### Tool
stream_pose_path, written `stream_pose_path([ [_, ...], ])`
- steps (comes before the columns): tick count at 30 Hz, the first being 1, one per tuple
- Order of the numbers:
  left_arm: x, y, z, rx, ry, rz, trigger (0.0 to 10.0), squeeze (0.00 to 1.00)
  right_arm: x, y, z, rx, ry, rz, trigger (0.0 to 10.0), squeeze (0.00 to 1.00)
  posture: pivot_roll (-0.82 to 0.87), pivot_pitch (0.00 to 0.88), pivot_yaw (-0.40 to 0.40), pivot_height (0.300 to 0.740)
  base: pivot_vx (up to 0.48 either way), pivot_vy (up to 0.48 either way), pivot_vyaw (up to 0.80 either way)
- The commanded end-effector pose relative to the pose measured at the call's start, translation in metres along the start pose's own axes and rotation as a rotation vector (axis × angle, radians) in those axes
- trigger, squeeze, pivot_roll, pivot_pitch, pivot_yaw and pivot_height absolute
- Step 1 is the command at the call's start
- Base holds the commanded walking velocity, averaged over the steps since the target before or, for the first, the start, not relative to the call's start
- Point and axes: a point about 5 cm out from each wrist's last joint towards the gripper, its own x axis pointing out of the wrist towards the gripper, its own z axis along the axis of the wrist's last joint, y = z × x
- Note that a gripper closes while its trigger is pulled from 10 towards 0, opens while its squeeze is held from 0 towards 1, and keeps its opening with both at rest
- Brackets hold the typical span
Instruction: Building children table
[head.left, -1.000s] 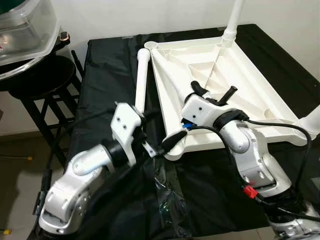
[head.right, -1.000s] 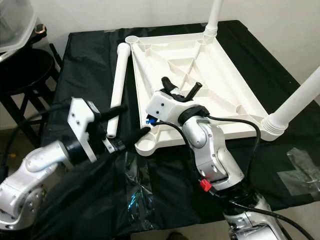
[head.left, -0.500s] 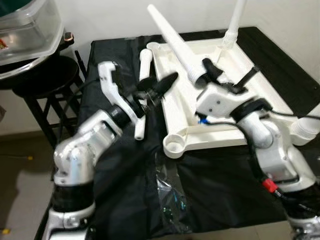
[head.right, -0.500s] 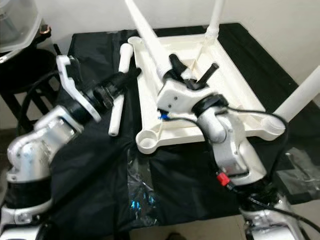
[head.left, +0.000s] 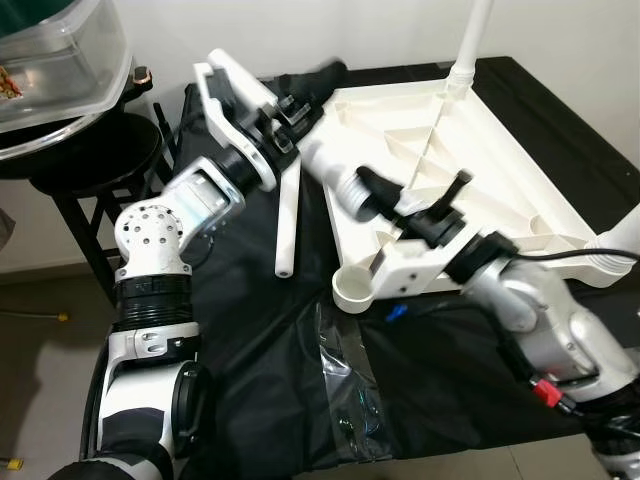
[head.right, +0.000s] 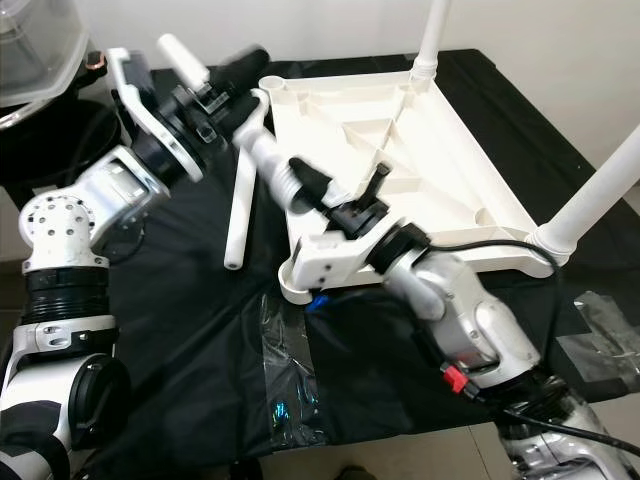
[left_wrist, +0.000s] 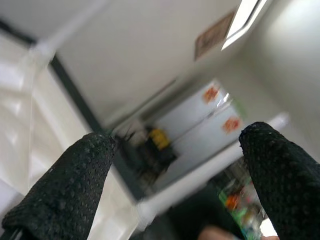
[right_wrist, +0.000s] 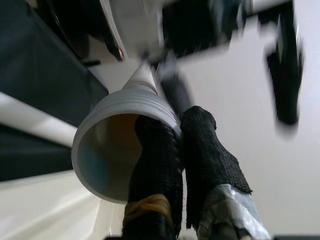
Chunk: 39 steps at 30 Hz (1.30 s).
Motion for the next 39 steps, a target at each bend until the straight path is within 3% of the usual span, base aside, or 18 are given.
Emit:
stream_pose_path([
  [1, 0.009, 0.0, -0.015, 0.029, 0.102, 0.019, 10.0, 0.0, 0.004, 0.001, 0.011, -0.01, -0.065, -0.011, 0.0, 0.0, -0.08, 0.164, 0.043, 0.74, 0.0, 0.0, 0.0],
  [8, 0.008, 0.013, -0.006, 0.055, 0.076, 0.116, 10.0, 0.0, 0.005, -0.002, 0.003, -0.033, -0.043, -0.033, 0.0, 0.0, -0.08, 0.174, 0.041, 0.74, 0.0, 0.0, 0.0],
  [12, 0.0, 0.016, 0.021, 0.077, -0.007, 0.154, 10.0, 0.0, 0.002, 0.001, -0.004, -0.033, 0.002, -0.023, 0.0, 0.0, -0.07, 0.179, 0.041, 0.74, 0.0, 0.0, 0.0],
  [14, 0.0, 0.016, 0.021, 0.077, -0.007, 0.154, 10.0, 0.0, 0.002, 0.001, -0.004, -0.033, 0.002, -0.023, 0.0, 0.0, -0.07, 0.179, 0.041, 0.74, 0.0, 0.0, 0.0],
  [18, -0.015, 0.009, 0.06, 0.121, -0.128, 0.163, 10.0, 0.0, -0.001, 0.002, -0.017, -0.045, 0.082, -0.021, 0.0, 0.0, -0.07, 0.182, 0.037, 0.74, 0.0, 0.0, 0.0],
  [21, -0.021, 0.008, 0.072, 0.136, -0.157, 0.171, 10.0, 0.0, -0.003, 0.002, -0.023, -0.053, 0.114, -0.02, 0.0, 0.0, -0.07, 0.183, 0.036, 0.74, 0.0, 0.0, 0.0],
  [26, -0.024, 0.009, 0.072, 0.139, -0.133, 0.174, 10.0, 0.0, -0.003, -0.002, -0.025, -0.061, 0.115, -0.031, 0.0, 0.0, -0.07, 0.183, 0.035, 0.74, 0.0, 0.0, 0.0],
  [28, -0.023, 0.017, 0.054, 0.155, -0.046, 0.202, 10.0, 0.0, 0.001, -0.006, -0.023, -0.067, 0.1, -0.048, 0.0, 0.0, -0.07, 0.183, 0.033, 0.74, 0.0, 0.0, 0.0],
  [31, -0.021, 0.022, 0.046, 0.149, -0.016, 0.222, 10.0, 0.0, 0.002, -0.008, -0.02, -0.068, 0.085, -0.056, 0.0, 0.0, -0.07, 0.183, 0.033, 0.74, 0.0, 0.0, 0.0],
  [32, -0.018, 0.034, 0.034, 0.143, 0.014, 0.278, 10.0, 0.0, 0.006, -0.012, -0.015, -0.073, 0.05, -0.069, 0.0, 0.0, -0.07, 0.183, 0.033, 0.74, 0.0, 0.0, 0.0],
  [39, -0.014, 0.043, 0.033, 0.137, -0.004, 0.329, 10.0, 0.0, 0.009, -0.012, -0.01, -0.069, 0.023, -0.072, 0.0, 0.0, -0.07, 0.184, 0.033, 0.74, 0.0, 0.0, 0.0],
])
